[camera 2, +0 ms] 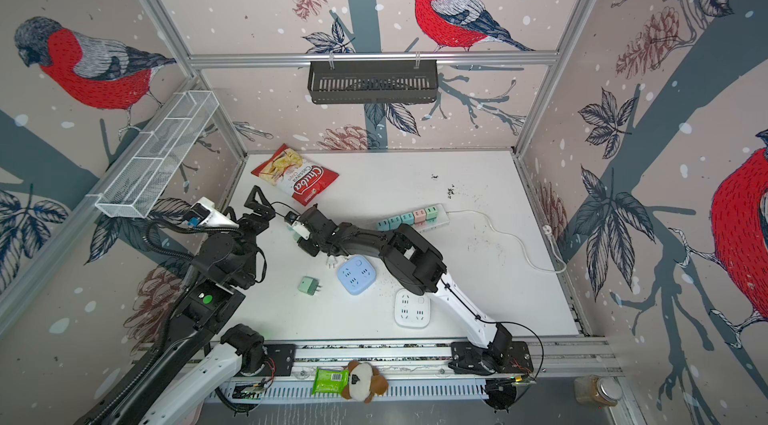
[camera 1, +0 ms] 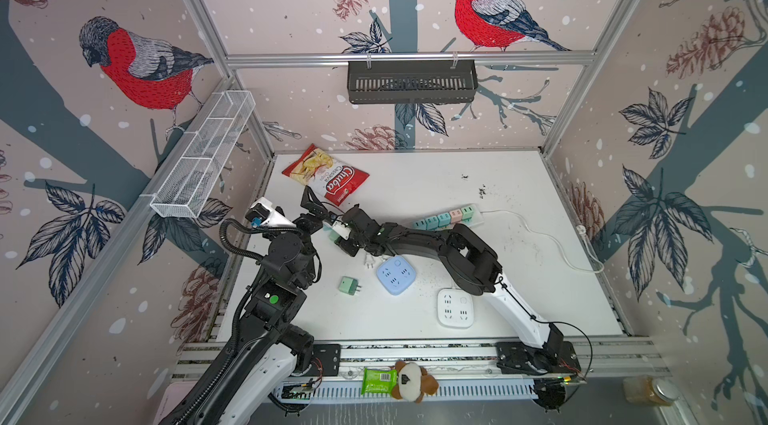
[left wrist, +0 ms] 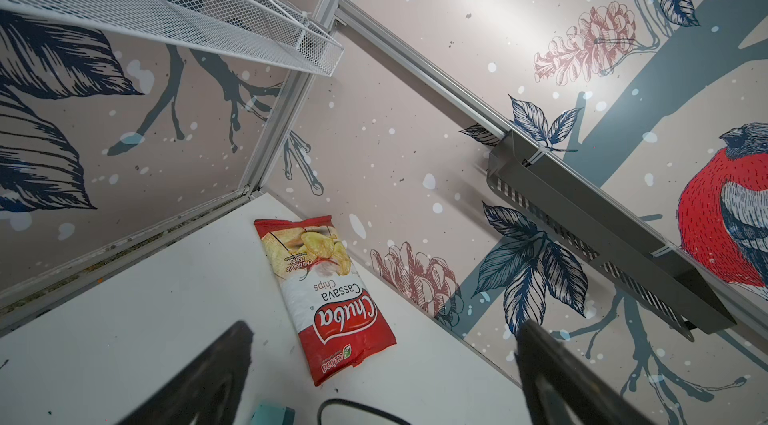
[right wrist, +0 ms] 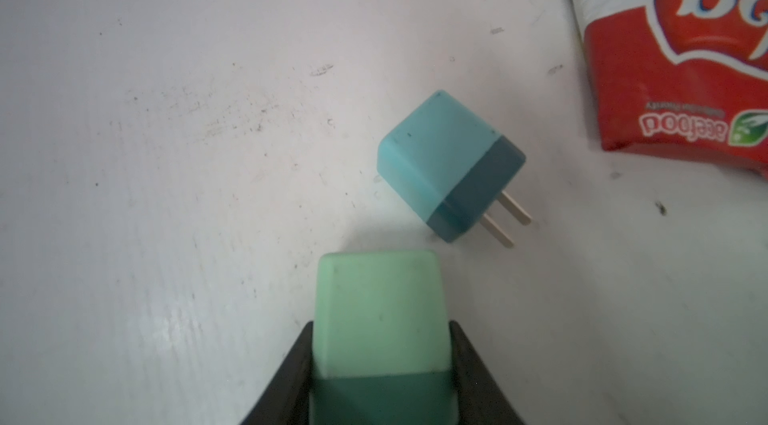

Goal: Insert the plug
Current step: 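Lift the light green charger with the right gripper while the left gripper swings toward it, then bring the charger to the left gripper and close the left gripper on it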

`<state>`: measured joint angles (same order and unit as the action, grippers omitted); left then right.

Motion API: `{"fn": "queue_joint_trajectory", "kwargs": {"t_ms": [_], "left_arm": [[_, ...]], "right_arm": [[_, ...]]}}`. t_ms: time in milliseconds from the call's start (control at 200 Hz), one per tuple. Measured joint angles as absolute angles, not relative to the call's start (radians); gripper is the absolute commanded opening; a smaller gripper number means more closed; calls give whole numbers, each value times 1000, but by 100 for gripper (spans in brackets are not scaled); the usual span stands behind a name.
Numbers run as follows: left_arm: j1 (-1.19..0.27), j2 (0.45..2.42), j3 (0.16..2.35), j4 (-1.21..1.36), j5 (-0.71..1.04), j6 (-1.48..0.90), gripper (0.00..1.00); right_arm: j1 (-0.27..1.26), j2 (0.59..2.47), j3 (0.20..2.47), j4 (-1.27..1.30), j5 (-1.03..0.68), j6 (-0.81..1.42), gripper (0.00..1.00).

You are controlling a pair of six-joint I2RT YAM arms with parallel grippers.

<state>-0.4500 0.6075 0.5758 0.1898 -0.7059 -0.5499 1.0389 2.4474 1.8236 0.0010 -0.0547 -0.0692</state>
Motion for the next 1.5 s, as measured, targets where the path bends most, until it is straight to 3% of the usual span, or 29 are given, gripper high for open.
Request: {"fn": "queue_joint_trajectory", "kwargs": {"t_ms": [265, 680, 1141, 1346, 1501], "left_arm": [[-450, 606, 576, 190, -701, -550, 98], [-450, 662, 593, 194, -635, -540, 98], [-450, 953, 728, 233, -136, -392, 98], [-462, 1108, 809, 233, 130, -356, 90], [-520, 1176, 873, 213, 209, -318, 88]], "right_arm": [[1033, 2251, 1567, 94, -59, -26, 21], [952, 1807, 1029, 503, -7, 51, 12], [876, 1350, 497, 932, 170, -78, 5], [860, 1211, 367, 1028, 202, -146, 4], [862, 1140, 295, 1095, 200, -187, 3]]}}
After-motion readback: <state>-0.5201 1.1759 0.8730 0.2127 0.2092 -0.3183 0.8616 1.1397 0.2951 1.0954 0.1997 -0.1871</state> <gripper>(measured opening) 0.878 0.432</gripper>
